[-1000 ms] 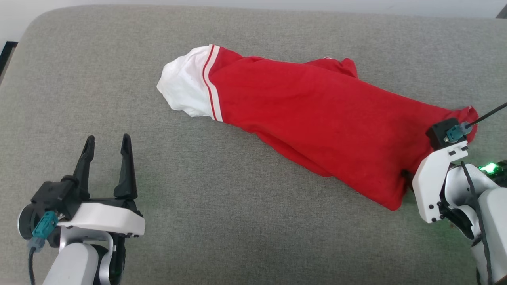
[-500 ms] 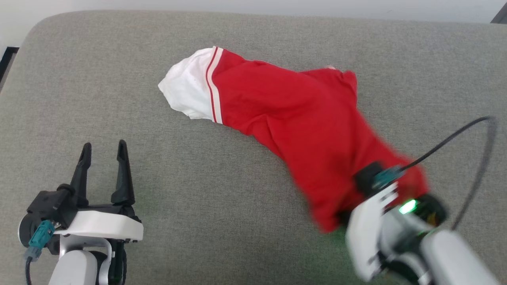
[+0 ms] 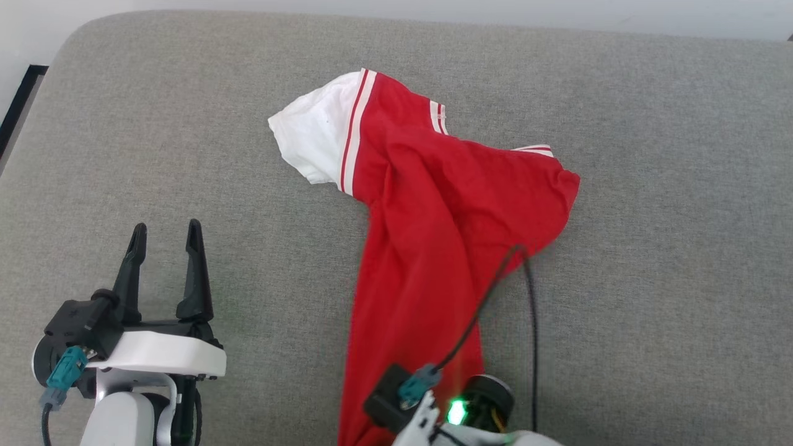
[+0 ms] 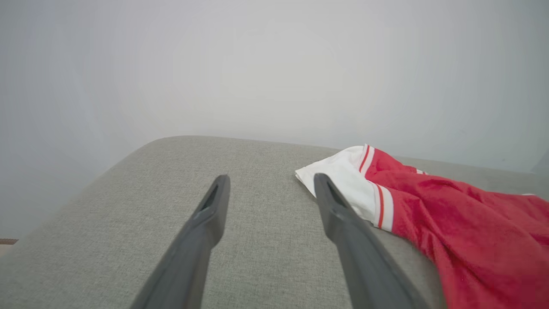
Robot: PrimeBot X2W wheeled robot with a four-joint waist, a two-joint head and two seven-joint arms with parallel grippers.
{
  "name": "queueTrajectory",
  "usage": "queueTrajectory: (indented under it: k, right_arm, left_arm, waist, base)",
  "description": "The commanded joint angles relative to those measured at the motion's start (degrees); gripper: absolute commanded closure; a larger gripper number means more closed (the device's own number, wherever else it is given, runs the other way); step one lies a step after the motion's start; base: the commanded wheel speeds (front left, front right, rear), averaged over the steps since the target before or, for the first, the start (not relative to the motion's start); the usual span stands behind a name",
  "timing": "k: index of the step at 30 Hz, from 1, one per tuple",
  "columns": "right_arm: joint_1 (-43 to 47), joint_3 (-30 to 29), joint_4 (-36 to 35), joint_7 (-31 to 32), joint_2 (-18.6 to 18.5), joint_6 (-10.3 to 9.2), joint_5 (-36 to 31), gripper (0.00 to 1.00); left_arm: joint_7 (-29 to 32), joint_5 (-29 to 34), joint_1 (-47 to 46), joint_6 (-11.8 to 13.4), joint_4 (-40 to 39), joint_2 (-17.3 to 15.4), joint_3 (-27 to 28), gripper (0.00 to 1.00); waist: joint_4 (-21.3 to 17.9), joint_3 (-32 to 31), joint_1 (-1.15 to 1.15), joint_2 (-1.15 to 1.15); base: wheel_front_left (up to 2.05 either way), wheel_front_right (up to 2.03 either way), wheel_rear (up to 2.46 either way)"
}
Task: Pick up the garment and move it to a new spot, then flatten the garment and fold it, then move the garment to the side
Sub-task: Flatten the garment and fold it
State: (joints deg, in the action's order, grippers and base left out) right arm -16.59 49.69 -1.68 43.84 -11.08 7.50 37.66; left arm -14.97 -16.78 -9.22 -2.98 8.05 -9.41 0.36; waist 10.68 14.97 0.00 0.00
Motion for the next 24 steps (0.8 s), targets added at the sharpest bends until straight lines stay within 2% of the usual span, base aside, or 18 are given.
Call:
queueTrajectory:
  k: [1,4,5,6,7,10,13,18,22,24]
  right_arm:
    - [-2.08,2.43,2.77,-1.97,1.06,-0.02,0.86,1.0]
    - [-4.65,4.75,6.86,-5.59,1.99,-0.02,1.38,1.0]
    - [-5.42,4.69,7.84,-7.08,2.04,-0.02,1.24,0.84]
    - [-5.85,3.9,8.78,-8.7,2.08,-0.02,1.26,0.52]
    - [-6.35,2.73,9.32,-10.18,1.8,-0.02,1.13,0.0]
    - [-7.79,-2.4,9.04,-13.33,-0.42,-0.02,-0.57,0.0]
    - [-8.5,-6.89,7.26,-13.59,-2.44,-0.02,-1.74,0.0]
    - [-11.02,-18.98,2.39,-8.96,-8.72,-0.02,-4.46,0.0]
    - [-14.1,-26.81,2.73,-4.79,-11.3,-0.02,-6.39,0.0]
    - [-15.65,-29.34,4.49,-3.34,-11.39,-0.02,-6.67,0.0]
  left_arm:
    - [-0.31,0.69,-0.64,-0.48,0.38,0.17,0.67,0.0]
    - [-0.31,1.26,-0.62,-1.0,0.84,0.67,1.17,0.0]
    - [-0.31,1.53,-0.56,-1.04,0.93,0.77,1.42,0.0]
    - [-0.31,1.68,-0.48,-1.06,0.93,0.87,1.68,0.0]
    - [-0.31,1.76,-0.43,-1.23,0.94,1.05,1.88,0.0]
    - [-0.31,2.15,-0.01,-1.54,0.45,1.43,2.65,0.0]
    - [-0.31,2.2,0.44,-1.66,0.03,1.66,3.16,0.0]
    - [-0.31,2.62,0.6,-2.31,-0.37,2.66,3.58,0.0]
    - [-0.32,2.61,-1.02,-3.02,0.08,3.47,3.2,0.0]
    - [-0.32,2.67,-1.66,-3.23,0.37,3.9,2.91,0.0]
  waist:
    - [-0.02,0.0,0.0,0.0]
    - [-0.49,-0.18,0.0,0.0]
    - [-0.76,-0.25,0.0,0.0]
    - [-1.08,-0.31,0.0,0.0]
    - [-1.31,-0.38,0.0,0.0]
    - [-2.24,-0.5,0.0,0.0]
    - [-2.81,-0.49,0.0,0.0]
    - [-3.3,0.42,0.0,0.0]
    - [-2.5,1.99,0.0,0.0]
    - [-1.92,2.87,0.0,0.0]
  base:
    - [0.0,0.0,0.0]
    - [0.0,0.0,0.0]
    - [0.0,0.0,0.0]
    - [0.0,0.0,0.0]
    - [0.0,0.0,0.0]
    - [0.0,0.0,0.0]
    - [0.0,0.0,0.0]
    - [0.0,0.0,0.0]
    - [0.0,0.0,0.0]
    - [0.0,0.0,0.0]
